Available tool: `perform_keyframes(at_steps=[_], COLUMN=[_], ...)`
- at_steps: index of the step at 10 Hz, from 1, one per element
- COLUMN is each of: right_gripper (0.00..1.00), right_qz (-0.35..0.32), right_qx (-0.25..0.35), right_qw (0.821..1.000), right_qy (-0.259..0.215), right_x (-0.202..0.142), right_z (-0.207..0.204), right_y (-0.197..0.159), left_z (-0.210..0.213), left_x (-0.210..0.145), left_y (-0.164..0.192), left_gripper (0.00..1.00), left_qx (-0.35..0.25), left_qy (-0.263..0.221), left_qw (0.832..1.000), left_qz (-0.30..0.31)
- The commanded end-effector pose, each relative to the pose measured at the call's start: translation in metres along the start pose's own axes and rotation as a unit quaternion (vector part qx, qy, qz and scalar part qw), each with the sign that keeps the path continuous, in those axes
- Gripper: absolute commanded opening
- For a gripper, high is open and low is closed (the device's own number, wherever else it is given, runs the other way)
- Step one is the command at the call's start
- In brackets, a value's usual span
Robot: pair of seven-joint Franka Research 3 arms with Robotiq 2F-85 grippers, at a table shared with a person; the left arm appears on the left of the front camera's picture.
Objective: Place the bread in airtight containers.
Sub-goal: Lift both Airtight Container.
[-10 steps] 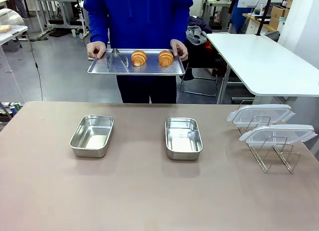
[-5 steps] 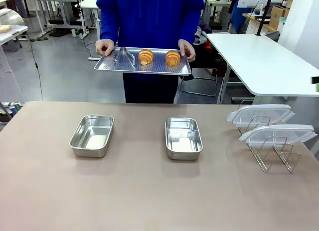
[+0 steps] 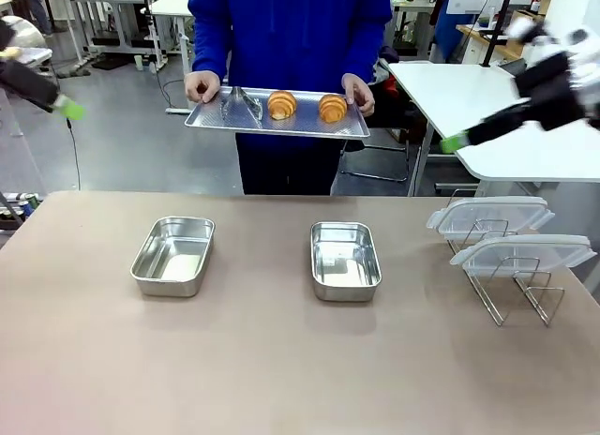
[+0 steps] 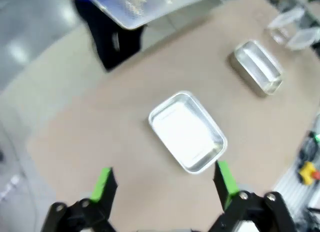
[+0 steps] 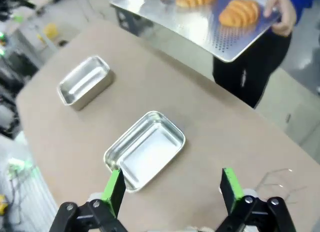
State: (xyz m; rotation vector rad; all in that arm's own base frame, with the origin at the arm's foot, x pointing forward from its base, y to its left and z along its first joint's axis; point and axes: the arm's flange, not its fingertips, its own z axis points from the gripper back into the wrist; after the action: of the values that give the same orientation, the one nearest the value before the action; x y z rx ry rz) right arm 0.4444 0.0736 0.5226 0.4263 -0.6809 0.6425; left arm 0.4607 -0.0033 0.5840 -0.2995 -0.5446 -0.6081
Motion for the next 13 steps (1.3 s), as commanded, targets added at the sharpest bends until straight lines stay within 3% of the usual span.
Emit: perform_keyframes(at_steps=[1,2,3,4,5,6,7,10,11,13], right_gripper=[1.00,1.00,1.00,1.00,1.00,1.00,1.00,1.00,1.00,1.00], right_qz=[-0.050,-0.067,-0.092,-0.106,-0.122,-0.134,-0.091,-0.103,-0.159,-0.204], right_qx=[-0.078,-0.100,-0.172,-0.133,-0.123,-0.075,-0.146,-0.130,-0.159,-0.190], right_qw=[0.993,0.987,0.975,0.973,0.971,0.976,0.975,0.973,0.956,0.937], right_qy=[0.067,0.103,0.110,0.156,0.167,0.154,0.143,0.161,0.190,0.210], right_x=[0.012,0.014,0.009,-0.002,-0.007,-0.009,-0.020,-0.023,-0.019,-0.015], right_z=[-0.032,-0.056,-0.078,-0.096,-0.107,-0.102,-0.104,-0.112,-0.138,-0.172], right_y=[0.024,0.034,0.036,0.043,0.038,0.031,0.037,0.033,0.045,0.057], left_z=[-0.008,-0.026,-0.041,-0.056,-0.060,-0.059,-0.064,-0.070,-0.109,-0.138], left_x=[0.019,0.023,0.024,0.019,0.013,0.007,0.000,0.000,0.007,0.003], left_y=[-0.003,-0.004,0.000,0.002,0.006,0.004,0.010,0.007,-0.005,-0.020], left_gripper=[1.00,1.00,1.00,1.00,1.00,1.00,1.00,1.00,1.00,1.00], left_qx=[0.034,0.079,0.115,0.111,0.104,0.094,0.130,0.121,0.125,0.124], left_qy=[0.112,0.160,0.160,0.172,0.178,0.159,0.177,0.182,0.199,0.198], left_qw=[0.983,0.961,0.941,0.928,0.929,0.932,0.936,0.930,0.926,0.928], left_qz=[0.142,0.211,0.275,0.311,0.308,0.312,0.277,0.297,0.296,0.290])
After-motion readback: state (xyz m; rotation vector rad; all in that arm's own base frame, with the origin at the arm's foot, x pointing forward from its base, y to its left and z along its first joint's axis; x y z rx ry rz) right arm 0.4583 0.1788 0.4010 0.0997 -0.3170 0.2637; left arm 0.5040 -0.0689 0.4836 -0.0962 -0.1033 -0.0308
